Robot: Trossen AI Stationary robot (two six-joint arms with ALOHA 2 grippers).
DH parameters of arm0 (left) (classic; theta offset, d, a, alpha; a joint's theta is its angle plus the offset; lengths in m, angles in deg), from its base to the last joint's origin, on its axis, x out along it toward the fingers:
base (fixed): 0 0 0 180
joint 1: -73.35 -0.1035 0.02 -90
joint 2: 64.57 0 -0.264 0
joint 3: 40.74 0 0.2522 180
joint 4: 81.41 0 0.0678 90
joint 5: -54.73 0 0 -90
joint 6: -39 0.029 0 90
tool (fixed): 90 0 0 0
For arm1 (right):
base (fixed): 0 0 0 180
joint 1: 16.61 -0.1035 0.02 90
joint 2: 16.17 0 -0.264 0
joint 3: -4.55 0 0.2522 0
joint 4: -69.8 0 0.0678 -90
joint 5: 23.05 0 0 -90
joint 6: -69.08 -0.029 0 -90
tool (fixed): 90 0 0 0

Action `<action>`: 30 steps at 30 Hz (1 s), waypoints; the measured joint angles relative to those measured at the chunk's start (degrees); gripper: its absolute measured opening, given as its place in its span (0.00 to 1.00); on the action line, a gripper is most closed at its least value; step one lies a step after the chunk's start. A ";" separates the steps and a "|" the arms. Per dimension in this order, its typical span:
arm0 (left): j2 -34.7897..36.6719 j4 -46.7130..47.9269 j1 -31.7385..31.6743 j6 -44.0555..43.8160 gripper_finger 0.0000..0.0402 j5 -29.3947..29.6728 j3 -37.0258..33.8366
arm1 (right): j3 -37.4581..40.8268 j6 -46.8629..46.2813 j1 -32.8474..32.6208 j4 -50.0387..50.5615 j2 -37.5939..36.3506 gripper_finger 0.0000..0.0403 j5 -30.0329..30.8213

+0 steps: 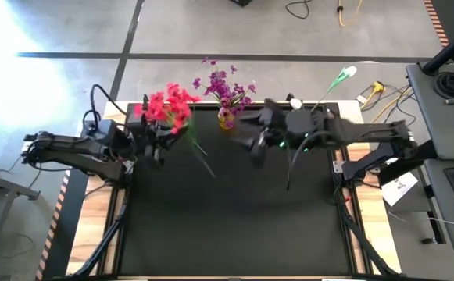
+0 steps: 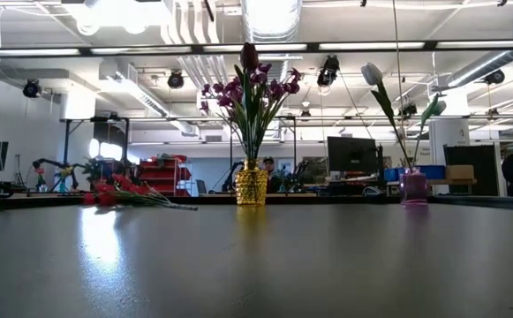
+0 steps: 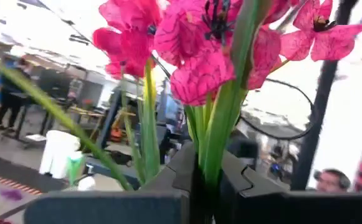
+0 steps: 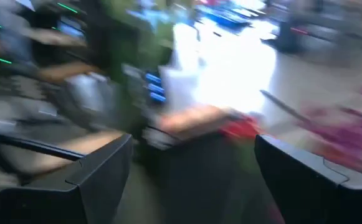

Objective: Sort flowers into vase by color
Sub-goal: Put the bottom red flowers into the violet flower vase

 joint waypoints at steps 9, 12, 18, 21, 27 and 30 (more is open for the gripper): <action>-7.76 -0.04 -1.25 3.72 0.02 -11.79 5.50 | -2.45 -1.62 -1.96 -16.96 12.25 0.81 -6.42; -9.12 0.60 -1.37 4.75 0.02 -11.77 6.95 | -4.26 -2.18 -1.98 -17.23 14.51 0.81 -6.45; -9.71 2.59 -2.29 4.02 0.02 -7.49 7.15 | -7.35 -5.14 -1.98 -16.20 16.21 0.80 -6.02; -9.28 2.59 -2.75 3.43 0.05 -4.86 7.15 | -7.56 -7.70 -1.85 -14.35 16.17 0.74 -2.59; -10.06 4.41 -4.21 1.84 0.18 -4.56 7.11 | -7.57 -9.68 -1.65 -12.52 16.09 0.47 2.90; -11.50 4.38 -4.41 0.25 0.27 -4.56 7.05 | -7.50 -11.07 -0.91 -12.25 16.11 0.30 3.02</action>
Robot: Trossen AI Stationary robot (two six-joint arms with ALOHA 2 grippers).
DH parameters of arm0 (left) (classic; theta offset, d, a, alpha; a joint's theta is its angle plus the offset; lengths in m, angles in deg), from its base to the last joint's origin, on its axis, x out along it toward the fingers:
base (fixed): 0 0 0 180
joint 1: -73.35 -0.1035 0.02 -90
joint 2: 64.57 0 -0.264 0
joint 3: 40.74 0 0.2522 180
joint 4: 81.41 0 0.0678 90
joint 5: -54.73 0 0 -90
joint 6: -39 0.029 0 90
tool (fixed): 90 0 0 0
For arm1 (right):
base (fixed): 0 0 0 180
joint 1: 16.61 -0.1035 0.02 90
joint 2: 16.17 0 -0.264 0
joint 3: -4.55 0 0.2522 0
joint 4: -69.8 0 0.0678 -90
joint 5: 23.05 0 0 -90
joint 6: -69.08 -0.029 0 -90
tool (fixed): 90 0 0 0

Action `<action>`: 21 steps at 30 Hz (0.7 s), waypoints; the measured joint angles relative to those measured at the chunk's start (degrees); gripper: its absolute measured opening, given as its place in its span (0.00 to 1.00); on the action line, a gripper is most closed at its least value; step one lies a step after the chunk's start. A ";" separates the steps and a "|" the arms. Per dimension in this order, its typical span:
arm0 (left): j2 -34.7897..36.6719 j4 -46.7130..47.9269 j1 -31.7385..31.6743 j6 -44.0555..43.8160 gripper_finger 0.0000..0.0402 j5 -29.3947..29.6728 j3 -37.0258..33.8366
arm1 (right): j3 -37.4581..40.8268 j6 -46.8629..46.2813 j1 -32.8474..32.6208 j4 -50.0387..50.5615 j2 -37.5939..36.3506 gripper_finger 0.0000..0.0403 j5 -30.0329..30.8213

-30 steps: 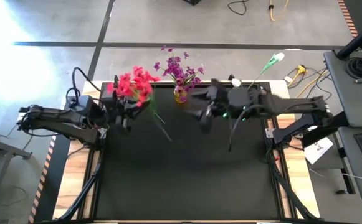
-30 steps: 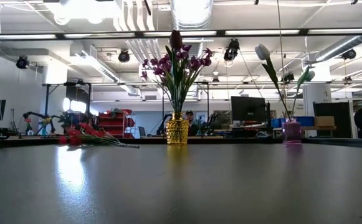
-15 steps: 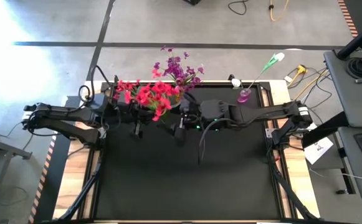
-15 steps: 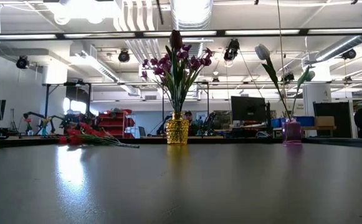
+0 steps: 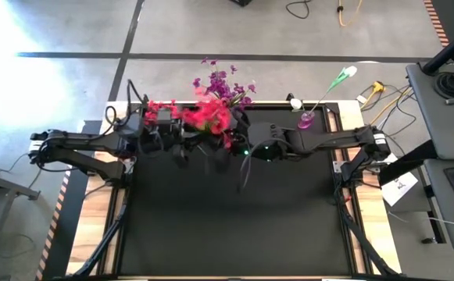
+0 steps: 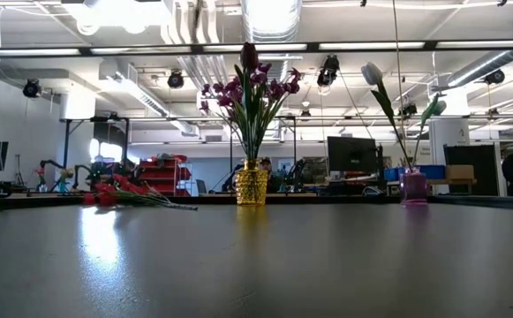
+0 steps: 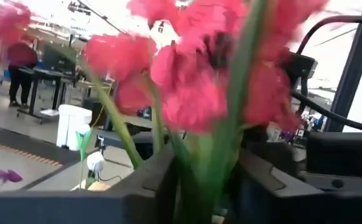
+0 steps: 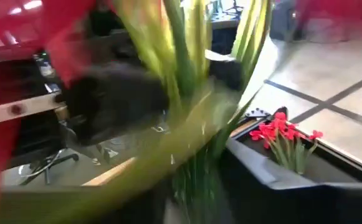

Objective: Sort flowers into vase by color
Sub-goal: Put the bottom red flowers into the violet flower vase

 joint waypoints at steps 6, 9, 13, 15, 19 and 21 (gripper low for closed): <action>-1.25 1.48 -0.22 -0.15 0.47 0.02 2.71 | 0.06 -0.05 0.52 0.41 -0.06 0.05 0.17; -1.17 5.48 -0.39 0.62 0.54 -0.02 5.23 | 0.06 0.15 0.47 0.52 -0.14 0.04 0.11; -0.31 18.63 -0.46 2.90 0.61 -0.01 10.05 | 0.10 0.63 0.53 2.14 -0.93 0.04 0.28; 0.49 28.18 -0.46 4.20 0.63 0.13 13.44 | 0.11 0.65 0.53 4.51 -1.85 0.04 1.37; 1.45 49.37 -0.46 5.67 0.66 1.99 20.67 | 0.11 0.70 0.51 9.94 -4.74 0.03 3.73; 1.69 59.11 -0.46 5.64 0.67 2.71 23.38 | 0.13 1.42 0.51 12.79 -6.35 0.03 4.87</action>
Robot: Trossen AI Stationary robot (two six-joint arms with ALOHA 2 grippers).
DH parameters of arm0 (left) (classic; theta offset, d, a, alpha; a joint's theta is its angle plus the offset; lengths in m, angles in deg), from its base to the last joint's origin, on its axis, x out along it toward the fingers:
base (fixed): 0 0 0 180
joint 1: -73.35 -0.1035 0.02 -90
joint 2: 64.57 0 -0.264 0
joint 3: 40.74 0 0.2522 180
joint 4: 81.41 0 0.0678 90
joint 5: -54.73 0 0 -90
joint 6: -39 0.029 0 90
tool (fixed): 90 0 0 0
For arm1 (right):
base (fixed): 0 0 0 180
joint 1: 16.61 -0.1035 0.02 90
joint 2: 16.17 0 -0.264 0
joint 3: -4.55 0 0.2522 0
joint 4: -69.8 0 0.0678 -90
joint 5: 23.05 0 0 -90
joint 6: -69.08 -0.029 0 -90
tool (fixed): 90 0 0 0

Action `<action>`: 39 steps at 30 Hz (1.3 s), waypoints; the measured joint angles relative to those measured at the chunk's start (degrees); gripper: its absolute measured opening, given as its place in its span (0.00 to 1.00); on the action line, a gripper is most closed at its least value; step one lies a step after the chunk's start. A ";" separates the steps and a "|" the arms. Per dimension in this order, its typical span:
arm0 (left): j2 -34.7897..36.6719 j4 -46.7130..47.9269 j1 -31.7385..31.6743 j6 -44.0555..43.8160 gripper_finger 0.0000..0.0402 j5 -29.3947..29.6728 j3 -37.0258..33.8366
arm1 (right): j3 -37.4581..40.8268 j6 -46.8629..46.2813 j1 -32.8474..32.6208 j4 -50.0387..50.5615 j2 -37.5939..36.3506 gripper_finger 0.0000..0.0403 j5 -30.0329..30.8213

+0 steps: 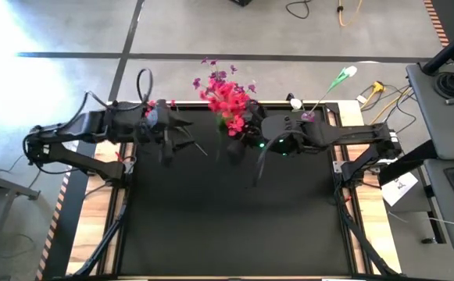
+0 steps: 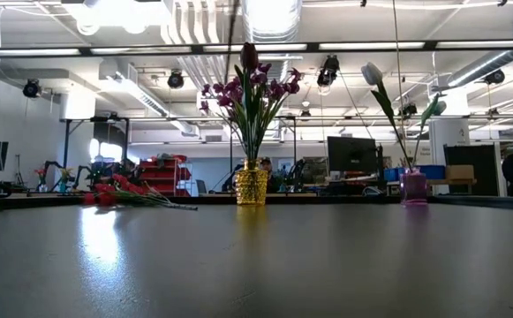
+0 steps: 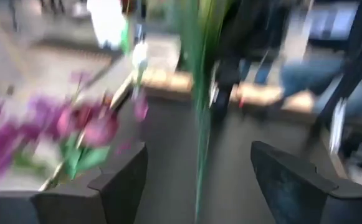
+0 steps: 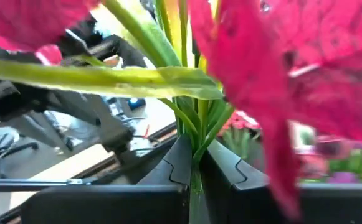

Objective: Sort flowers into vase by color
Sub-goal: Put the bottom red flowers into the violet flower vase

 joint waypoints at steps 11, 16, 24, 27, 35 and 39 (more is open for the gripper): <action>4.45 10.56 0.00 -9.90 0.65 1.82 -9.24 | 6.62 -3.36 -0.07 20.94 -16.36 0.03 17.70; 5.76 1.14 0.00 -12.74 0.65 2.63 -18.56 | 13.37 -9.50 -0.03 31.73 -25.00 0.03 28.89; 4.68 -13.06 0.00 -14.66 0.65 2.65 -25.65 | 28.84 -17.99 4.07 37.11 -34.51 0.03 49.14; 3.51 -13.52 0.00 -14.67 0.65 2.64 -25.39 | 33.96 -18.86 9.47 35.70 -35.76 0.03 48.87; 0.58 -13.41 0.00 -14.77 0.65 2.64 -22.98 | 43.72 -11.28 23.61 17.56 -35.45 0.03 40.67; 0.07 -13.43 0.00 -15.21 0.65 2.64 -22.41 | 45.94 -1.34 27.46 5.87 -35.45 0.03 34.42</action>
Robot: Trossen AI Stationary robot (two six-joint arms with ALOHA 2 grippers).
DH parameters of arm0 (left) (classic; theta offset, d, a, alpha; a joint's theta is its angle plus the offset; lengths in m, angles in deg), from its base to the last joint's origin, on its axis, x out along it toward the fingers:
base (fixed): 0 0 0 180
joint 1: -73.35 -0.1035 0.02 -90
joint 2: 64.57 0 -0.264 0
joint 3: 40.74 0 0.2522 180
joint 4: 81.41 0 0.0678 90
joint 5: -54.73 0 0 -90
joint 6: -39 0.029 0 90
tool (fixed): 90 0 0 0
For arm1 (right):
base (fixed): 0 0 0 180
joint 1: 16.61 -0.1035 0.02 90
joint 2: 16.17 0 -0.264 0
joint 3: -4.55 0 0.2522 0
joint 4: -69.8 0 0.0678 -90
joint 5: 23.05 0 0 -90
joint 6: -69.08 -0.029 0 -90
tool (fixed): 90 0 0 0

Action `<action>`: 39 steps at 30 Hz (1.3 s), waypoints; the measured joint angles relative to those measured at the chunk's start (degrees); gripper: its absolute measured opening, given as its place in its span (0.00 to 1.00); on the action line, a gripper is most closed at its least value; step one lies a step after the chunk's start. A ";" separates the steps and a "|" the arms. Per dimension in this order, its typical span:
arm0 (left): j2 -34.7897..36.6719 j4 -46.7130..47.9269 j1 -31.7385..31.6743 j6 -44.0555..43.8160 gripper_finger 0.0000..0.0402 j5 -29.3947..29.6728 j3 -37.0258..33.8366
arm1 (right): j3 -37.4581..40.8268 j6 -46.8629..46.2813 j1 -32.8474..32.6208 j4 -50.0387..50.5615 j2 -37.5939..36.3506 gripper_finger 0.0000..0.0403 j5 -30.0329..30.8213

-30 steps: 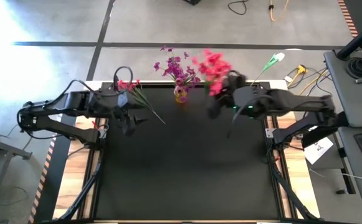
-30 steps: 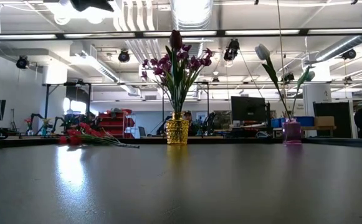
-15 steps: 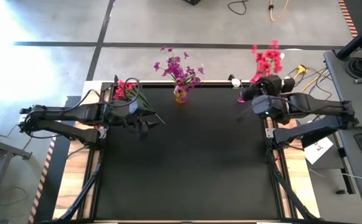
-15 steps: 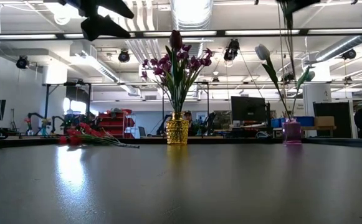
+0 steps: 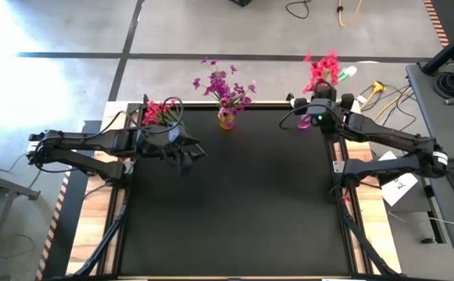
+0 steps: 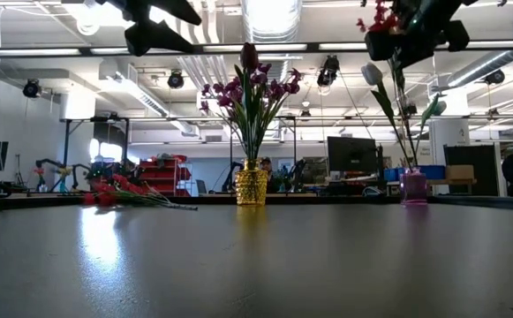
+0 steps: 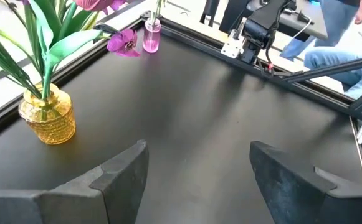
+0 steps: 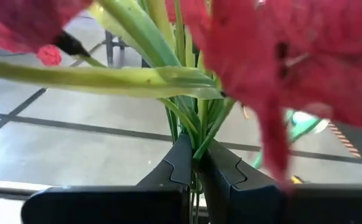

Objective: Sort flowers into vase by color
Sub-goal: Put the bottom red flowers into the violet flower vase

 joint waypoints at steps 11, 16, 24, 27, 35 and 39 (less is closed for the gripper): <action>-0.13 0.50 -0.13 -1.35 0.65 0.02 0.44 | 0.49 0.30 4.35 -2.32 1.28 0.03 -3.90; -0.13 0.50 -0.27 -1.31 0.65 0.04 0.44 | 0.61 1.01 4.32 -3.48 3.07 0.03 -4.02; -0.13 4.18 -1.08 -8.49 0.65 2.14 0.44 | 0.88 -1.43 5.27 0.60 5.98 0.04 -4.49; -0.11 7.51 -1.60 -12.01 0.65 6.98 0.44 | 0.89 -3.18 6.10 1.55 6.58 0.10 -6.62; -1.24 16.20 -9.05 -23.86 0.65 2.97 0.20 | -0.81 -6.85 9.10 6.75 7.17 0.40 -13.28; -2.96 17.05 -14.97 -24.94 0.65 2.99 0.17 | -4.39 -7.12 9.59 11.64 7.17 0.53 -16.34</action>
